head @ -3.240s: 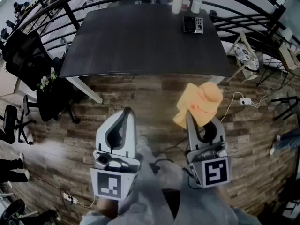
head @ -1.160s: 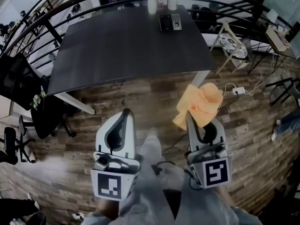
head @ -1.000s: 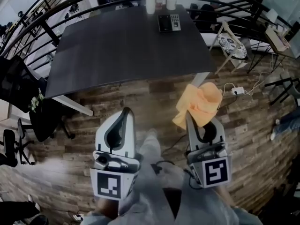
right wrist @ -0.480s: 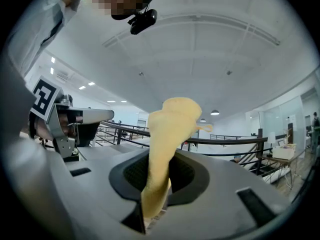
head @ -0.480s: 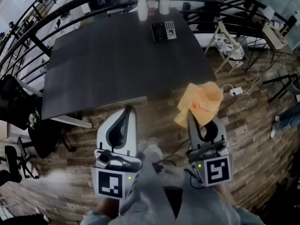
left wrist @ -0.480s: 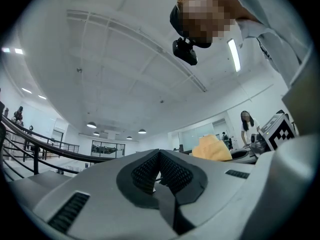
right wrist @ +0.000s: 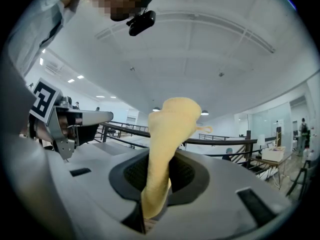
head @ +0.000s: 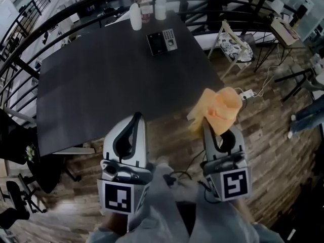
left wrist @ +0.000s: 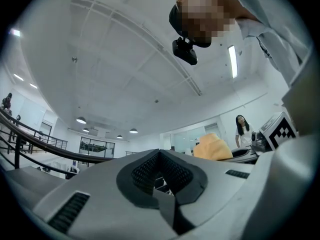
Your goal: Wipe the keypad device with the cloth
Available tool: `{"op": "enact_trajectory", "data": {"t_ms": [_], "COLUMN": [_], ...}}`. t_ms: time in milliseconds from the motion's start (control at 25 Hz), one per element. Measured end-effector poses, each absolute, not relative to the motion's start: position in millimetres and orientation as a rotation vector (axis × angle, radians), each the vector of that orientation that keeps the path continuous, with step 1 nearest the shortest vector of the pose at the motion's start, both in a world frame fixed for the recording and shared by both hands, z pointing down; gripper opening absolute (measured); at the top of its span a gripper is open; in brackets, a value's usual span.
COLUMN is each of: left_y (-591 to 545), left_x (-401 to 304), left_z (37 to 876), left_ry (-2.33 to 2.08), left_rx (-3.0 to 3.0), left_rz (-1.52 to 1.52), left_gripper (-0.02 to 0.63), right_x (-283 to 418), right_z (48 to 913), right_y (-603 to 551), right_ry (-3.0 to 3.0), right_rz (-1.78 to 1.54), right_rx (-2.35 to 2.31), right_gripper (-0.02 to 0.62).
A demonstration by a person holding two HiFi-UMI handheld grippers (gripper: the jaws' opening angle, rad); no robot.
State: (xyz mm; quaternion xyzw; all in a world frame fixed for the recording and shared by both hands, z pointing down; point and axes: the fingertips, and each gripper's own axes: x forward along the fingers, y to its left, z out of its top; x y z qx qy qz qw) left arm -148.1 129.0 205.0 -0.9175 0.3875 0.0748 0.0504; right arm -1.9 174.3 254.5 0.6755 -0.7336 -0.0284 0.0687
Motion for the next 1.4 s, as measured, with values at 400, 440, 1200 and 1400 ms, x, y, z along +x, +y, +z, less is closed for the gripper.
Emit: {"op": "enact_trajectory", "data": {"t_ms": [400,440,1200,1400], "left_y": [86,84,73,64], "left_x": [-138,-138,-131,-124], "left_z": [213,214,214,214], "left_ry": [1.076,1.072,1.060,1.101], "left_rx": [-2.844,-2.848,-2.844,-2.819], "left_rz": [0.256,0.258,0.294,0.276], "left_gripper": [0.012,0.012,0.012,0.012], "right_x": [7,6,23,31], "right_z": [258,257,255,258], "right_y": [143,142,133,114], "right_ry": [-2.114,-2.108,-2.056,-2.108], "right_rz": [-0.098,-0.104,-0.145,-0.147], "right_rx": [2.115,2.119,2.148,2.114], "right_gripper": [0.069,0.069,0.070,0.070]}}
